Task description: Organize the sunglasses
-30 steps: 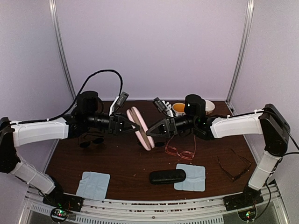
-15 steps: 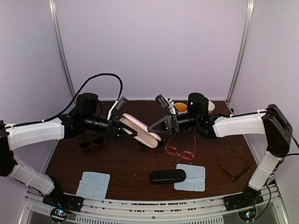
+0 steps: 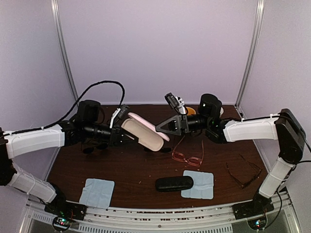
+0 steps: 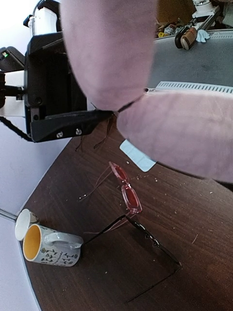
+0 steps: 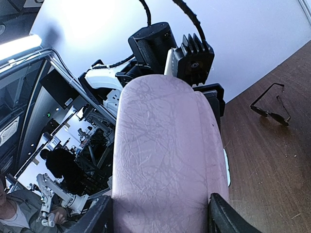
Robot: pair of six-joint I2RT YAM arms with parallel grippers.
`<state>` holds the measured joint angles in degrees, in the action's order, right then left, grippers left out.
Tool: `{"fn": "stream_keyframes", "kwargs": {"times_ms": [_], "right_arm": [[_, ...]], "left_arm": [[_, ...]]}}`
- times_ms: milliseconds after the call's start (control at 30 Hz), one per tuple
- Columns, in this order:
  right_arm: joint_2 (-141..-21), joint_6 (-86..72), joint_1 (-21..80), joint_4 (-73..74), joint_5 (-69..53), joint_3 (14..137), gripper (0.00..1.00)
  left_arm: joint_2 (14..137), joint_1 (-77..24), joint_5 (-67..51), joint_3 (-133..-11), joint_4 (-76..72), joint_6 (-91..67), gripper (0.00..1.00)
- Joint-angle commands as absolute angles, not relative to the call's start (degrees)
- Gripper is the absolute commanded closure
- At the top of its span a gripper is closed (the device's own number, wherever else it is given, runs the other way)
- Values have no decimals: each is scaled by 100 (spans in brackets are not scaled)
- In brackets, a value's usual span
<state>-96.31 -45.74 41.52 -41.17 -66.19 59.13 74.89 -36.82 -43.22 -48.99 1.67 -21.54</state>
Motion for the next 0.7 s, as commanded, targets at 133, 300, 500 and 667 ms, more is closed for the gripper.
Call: {"fn": "stream_keyframes", "kwargs": {"times_ms": [133,300,500,667], "right_arm": [[-9491,-4319,4104,-3336,-6046,6049,77],[-9581,-2511,4167,-513,-4978,6715,63],[-9651,-2008,4184,235,-4447,6901,45],[-9686,-1710,4184,658,-4301,7094,26]], "left_arm": [[7423,-3683,-3575,-4877,-27,-2260,92],[7810,-3683,-3312,-5084,282,-2536,100],[8079,-3677,-2997,-5120,273,-3048,100],[8147,-3659,-2800,-5129,325,-3201,100]]}}
